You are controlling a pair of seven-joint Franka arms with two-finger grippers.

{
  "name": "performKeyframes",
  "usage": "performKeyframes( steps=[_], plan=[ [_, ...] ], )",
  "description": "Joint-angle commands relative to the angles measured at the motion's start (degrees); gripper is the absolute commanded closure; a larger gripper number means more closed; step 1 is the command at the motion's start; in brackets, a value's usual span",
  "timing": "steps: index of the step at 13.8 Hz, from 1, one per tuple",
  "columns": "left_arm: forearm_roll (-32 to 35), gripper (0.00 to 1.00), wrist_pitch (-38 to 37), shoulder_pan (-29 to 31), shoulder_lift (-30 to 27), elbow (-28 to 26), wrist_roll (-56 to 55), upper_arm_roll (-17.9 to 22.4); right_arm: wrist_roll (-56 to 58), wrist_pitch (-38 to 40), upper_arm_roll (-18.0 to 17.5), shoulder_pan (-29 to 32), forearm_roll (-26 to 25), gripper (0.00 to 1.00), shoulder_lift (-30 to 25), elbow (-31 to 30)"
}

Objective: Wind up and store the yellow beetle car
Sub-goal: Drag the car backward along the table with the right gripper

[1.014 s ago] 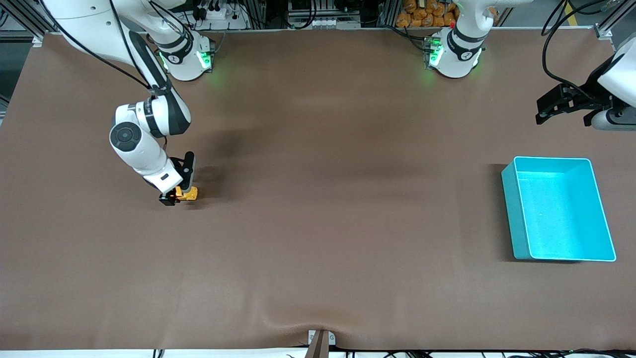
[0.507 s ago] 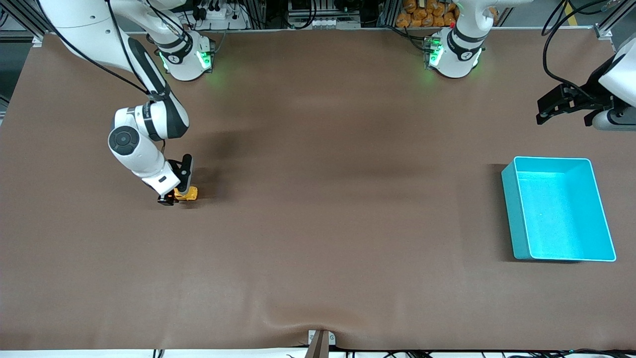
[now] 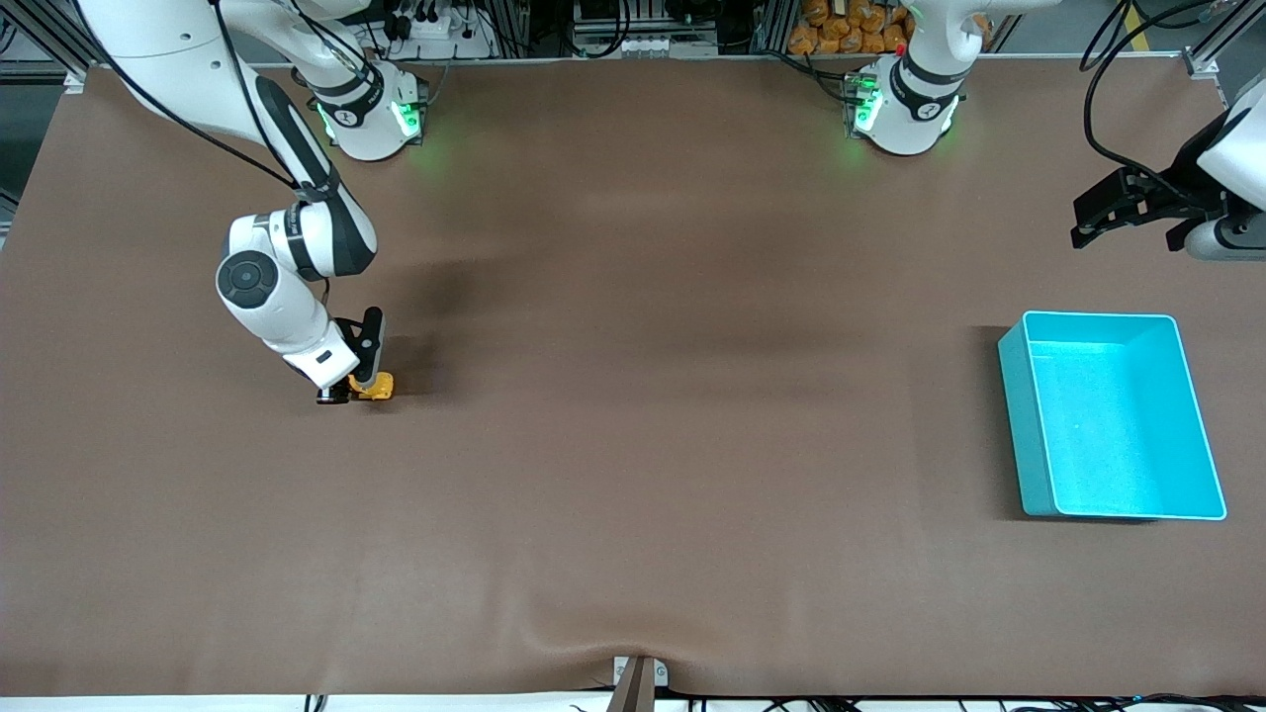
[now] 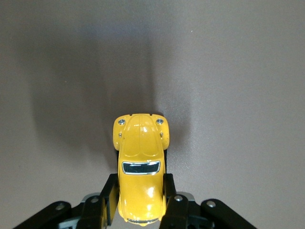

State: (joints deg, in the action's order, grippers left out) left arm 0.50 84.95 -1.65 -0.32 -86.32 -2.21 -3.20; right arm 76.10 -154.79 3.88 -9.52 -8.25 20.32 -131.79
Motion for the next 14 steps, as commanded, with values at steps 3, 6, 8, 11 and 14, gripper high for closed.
performKeyframes(
  steps=[3, 6, 8, 11, 14],
  plan=[
    [-0.7, 0.00, -0.4, 0.3, 0.0, 0.3, -0.3, -0.1, 2.5, -2.1, -0.5, 2.7, -1.2, 0.96, 1.7, 0.0],
    [-0.7, 0.00, -0.4, 0.3, 0.0, 0.4, -0.3, -0.1, 5.4, -2.1, -0.6, 5.6, -1.1, 0.95, 1.8, 0.0],
    [-0.7, 0.00, -0.4, 0.3, 0.0, 0.3, -0.3, -0.1, 7.6, -2.1, -0.6, 8.3, -1.1, 0.95, 1.9, 0.0],
    [-0.7, 0.00, -0.4, 0.3, 0.0, 0.4, -0.3, -0.1, 11.6, -2.1, -0.6, 12.0, -1.1, 0.95, 2.3, 0.1],
    [-0.7, 0.00, -0.4, 0.3, 0.0, 0.3, -0.3, -0.1, 15.0, -2.1, -0.6, 15.7, -1.1, 0.95, 2.3, 0.3]
  ],
)
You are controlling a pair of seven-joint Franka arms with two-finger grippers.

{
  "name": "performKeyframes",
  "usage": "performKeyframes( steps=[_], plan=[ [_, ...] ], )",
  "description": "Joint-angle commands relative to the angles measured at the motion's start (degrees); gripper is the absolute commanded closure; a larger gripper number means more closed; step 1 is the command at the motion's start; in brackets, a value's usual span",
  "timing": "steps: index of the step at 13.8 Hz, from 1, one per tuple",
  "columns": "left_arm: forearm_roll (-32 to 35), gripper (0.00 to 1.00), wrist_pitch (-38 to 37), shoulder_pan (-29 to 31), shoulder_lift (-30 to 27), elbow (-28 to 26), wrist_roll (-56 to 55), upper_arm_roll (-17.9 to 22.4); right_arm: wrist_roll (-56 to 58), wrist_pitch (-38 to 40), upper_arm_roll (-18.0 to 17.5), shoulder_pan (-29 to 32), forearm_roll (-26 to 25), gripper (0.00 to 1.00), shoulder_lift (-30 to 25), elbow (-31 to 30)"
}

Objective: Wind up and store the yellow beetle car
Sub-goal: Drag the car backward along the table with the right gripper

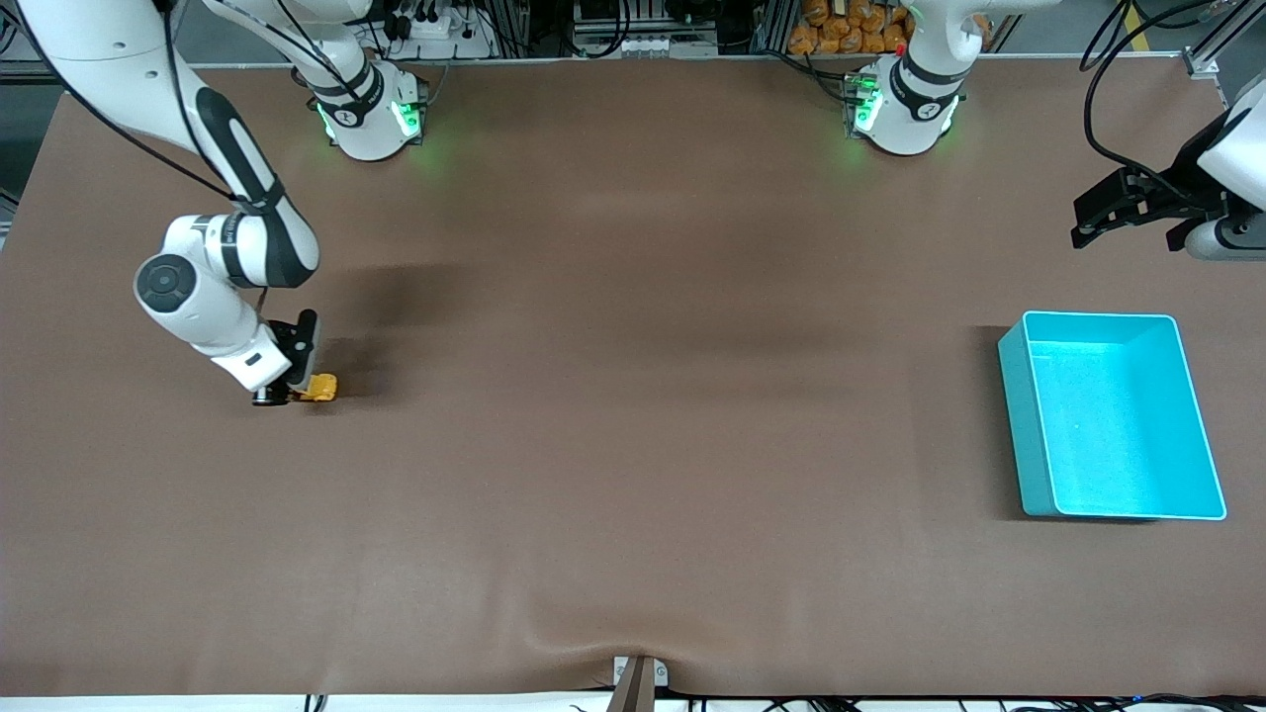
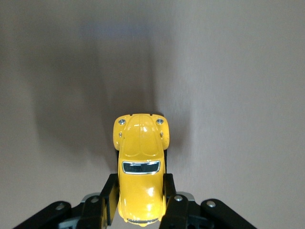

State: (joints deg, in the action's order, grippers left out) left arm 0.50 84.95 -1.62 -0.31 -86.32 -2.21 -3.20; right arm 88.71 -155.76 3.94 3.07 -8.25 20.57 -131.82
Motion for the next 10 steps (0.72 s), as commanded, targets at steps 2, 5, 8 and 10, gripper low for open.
performKeyframes(
  steps=[2, 5, 8, 10],
  plan=[
    [-0.7, 0.00, -0.3, 0.3, 0.0, 0.3, -0.3, -0.1, 4.8, -1.2, -0.7, 5.7, -1.1, 0.95, 2.2, 0.6],
    [-0.7, 0.00, -0.3, 0.3, 0.0, 0.3, -0.3, -0.1, 10.6, -2.8, -0.7, 10.7, -1.1, 0.95, 2.9, 0.9],
    [-0.7, 0.00, -0.3, 0.3, 0.0, 0.4, -0.3, -0.1, 17.0, -3.0, -0.8, 15.2, -1.0, 0.93, 5.2, 3.5],
    [-0.7, 0.00, -0.3, 0.3, 0.0, 0.3, -0.3, -0.1, 19.7, -3.0, -0.8, 17.7, -1.0, 0.93, 5.4, 4.1]
  ],
)
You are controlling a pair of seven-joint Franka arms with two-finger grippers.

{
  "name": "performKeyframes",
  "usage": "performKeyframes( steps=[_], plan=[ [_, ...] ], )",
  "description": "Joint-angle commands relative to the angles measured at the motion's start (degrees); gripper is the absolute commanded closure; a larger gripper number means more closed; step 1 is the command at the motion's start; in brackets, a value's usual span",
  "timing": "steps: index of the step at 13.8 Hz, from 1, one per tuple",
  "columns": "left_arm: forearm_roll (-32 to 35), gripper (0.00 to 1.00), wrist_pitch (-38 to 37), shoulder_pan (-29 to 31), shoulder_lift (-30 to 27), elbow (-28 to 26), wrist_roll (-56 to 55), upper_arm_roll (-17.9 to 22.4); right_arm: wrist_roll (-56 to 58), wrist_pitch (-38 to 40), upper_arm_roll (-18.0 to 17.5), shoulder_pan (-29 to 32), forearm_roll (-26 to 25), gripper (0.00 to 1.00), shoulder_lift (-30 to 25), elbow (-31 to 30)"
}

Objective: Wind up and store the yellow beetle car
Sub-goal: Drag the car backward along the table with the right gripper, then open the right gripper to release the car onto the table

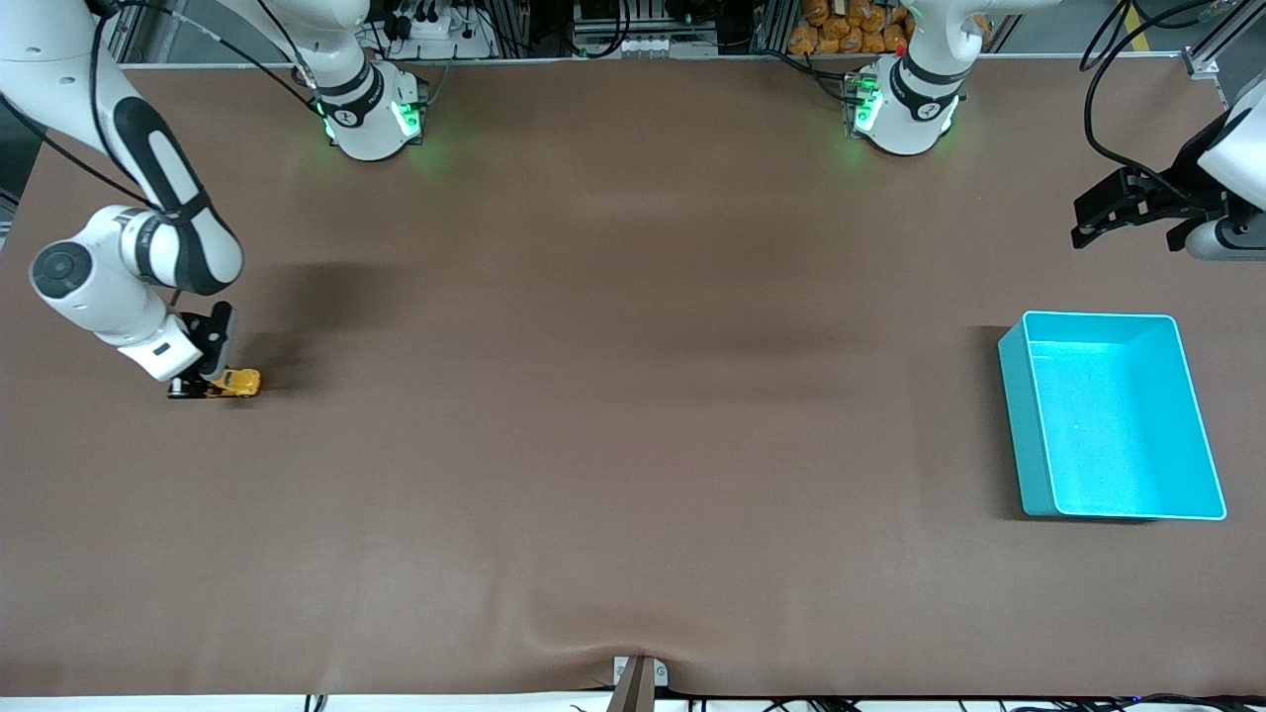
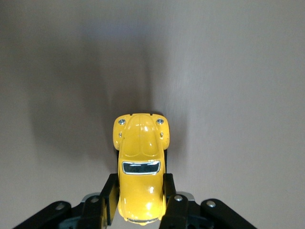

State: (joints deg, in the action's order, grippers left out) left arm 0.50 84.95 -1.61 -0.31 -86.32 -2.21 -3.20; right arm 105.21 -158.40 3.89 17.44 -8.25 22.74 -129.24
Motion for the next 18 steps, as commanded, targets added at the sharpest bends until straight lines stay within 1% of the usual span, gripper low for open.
performKeyframes(
  steps=[1, 4, 5, 7, 12, 13, 14, 15, 16, 17, 18],
  plan=[
    [-0.7, 0.00, -0.3, 0.3, 0.0, 0.4, -0.3, -0.1, 3.9, -0.3, -0.7, 4.5, -1.0, 0.93, 3.2, 1.9],
    [-0.7, 0.00, -0.3, 0.3, 0.0, 0.3, -0.3, -0.1, 6.0, -0.3, -0.7, 7.3, -1.0, 0.92, 3.8, 2.8],
    [-0.7, 0.00, -0.3, 0.3, 0.0, 0.3, -0.3, -0.1, 6.1, -0.3, -0.7, 8.0, -1.0, 0.90, 3.9, 3.3],
    [-0.7, 0.00, -0.3, 0.3, 0.0, 0.4, -0.3, -0.1, 6.8, -0.2, -0.7, 9.6, -1.0, 0.90, 3.9, 4.0],
    [-0.7, 0.00, -0.3, 0.3, 0.0, 0.4, -0.3, -0.1, 7.2, -0.2, -0.7, 11.4, -1.0, 0.87, 6.0, 6.7],
    [-0.7, 0.00, -0.3, 0.3, 0.0, 0.4, -0.3, -0.1, 7.2, -0.2, -0.7, 11.5, -0.8, 0.71, 6.2, 7.0],
    [-0.7, 0.00, -0.3, 0.3, 0.0, 0.3, -0.3, -0.1, 6.9, 0.4, -0.8, 11.7, -0.4, 0.18, 6.2, 7.8],
    [-0.7, 0.00, -0.3, 0.3, 0.0, 0.3, -0.3, -0.1, 6.8, 1.6, -1.3, 11.9, -0.2, 0.00, 6.1, 9.0],
    [-0.7, 0.00, -0.3, 0.3, 0.0, 0.3, -0.3, -0.1, 6.7, 5.1, -2.7, 11.8, 0.9, 0.00, 5.6, 11.5],
    [-0.7, 0.00, -0.3, 0.3, 0.0, 0.3, -0.3, -0.1, 6.7, 12.3, -3.9, 11.8, 4.7, 0.00, 5.4, 16.3],
    [-0.7, 0.00, -0.3, 0.3, 0.0, 0.3, -0.3, -0.1, 7.0, 21.2, -3.9, 11.7, 9.1, 0.00, 5.6, 20.9]
  ],
)
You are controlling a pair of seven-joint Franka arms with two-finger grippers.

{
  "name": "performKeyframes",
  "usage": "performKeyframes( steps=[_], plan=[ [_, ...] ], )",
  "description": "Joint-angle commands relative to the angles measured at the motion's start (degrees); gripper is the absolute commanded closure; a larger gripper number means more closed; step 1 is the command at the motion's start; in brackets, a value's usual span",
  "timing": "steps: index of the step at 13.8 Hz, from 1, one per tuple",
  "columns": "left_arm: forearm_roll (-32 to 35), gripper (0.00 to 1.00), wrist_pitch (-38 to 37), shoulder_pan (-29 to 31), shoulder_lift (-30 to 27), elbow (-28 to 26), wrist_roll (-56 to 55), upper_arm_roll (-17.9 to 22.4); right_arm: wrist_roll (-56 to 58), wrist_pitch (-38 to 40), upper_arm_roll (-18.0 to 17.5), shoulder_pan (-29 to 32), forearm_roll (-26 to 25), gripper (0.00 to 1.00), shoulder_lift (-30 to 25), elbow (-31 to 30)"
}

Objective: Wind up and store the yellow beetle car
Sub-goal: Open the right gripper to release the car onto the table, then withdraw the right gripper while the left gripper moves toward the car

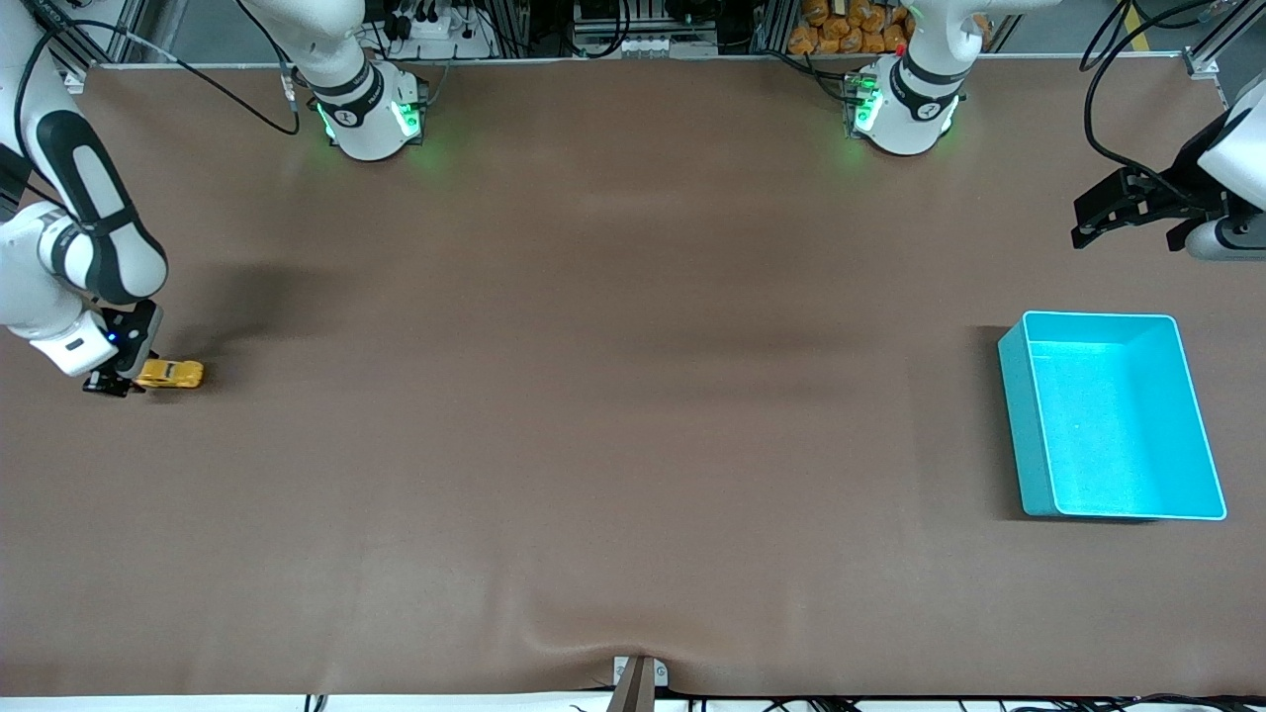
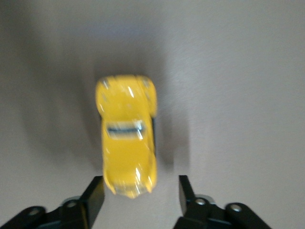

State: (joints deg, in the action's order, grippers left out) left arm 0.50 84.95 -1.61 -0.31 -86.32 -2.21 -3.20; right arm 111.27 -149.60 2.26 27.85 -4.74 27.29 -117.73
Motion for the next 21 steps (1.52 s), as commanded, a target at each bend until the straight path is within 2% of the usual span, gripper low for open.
performKeyframes(
  steps=[1, 2, 4, 8, 21],
  plan=[
    [-0.7, 0.00, -0.3, 0.3, 0.0, 0.4, -0.3, -0.1, 0.8, 18.5, -2.3, 1.1, 7.5, 0.00, 0.9, 12.1],
    [-0.7, 0.00, -0.3, 0.3, 0.0, 0.3, -0.3, -0.1, 0.8, 22.1, -2.3, 0.6, 7.6, 0.00, 0.7, 14.2],
    [-0.7, 0.00, -0.3, 0.3, 0.0, 0.3, -0.3, -0.1, 1.0, 24.3, -2.3, 0.8, 7.5, 0.00, 0.5, 15.2],
    [-0.7, 0.00, -0.3, 0.3, 0.0, 0.3, -0.3, -0.1, 1.1, 24.3, -2.3, 2.6, 7.7, 0.00, 1.0, 15.3],
    [-0.7, 0.00, -0.2, 1.6, 0.8, 0.3, -0.3, -0.1, 0.4, 23.6, -2.3, 2.7, 8.4, 0.00, 1.2, 15.3]
  ],
)
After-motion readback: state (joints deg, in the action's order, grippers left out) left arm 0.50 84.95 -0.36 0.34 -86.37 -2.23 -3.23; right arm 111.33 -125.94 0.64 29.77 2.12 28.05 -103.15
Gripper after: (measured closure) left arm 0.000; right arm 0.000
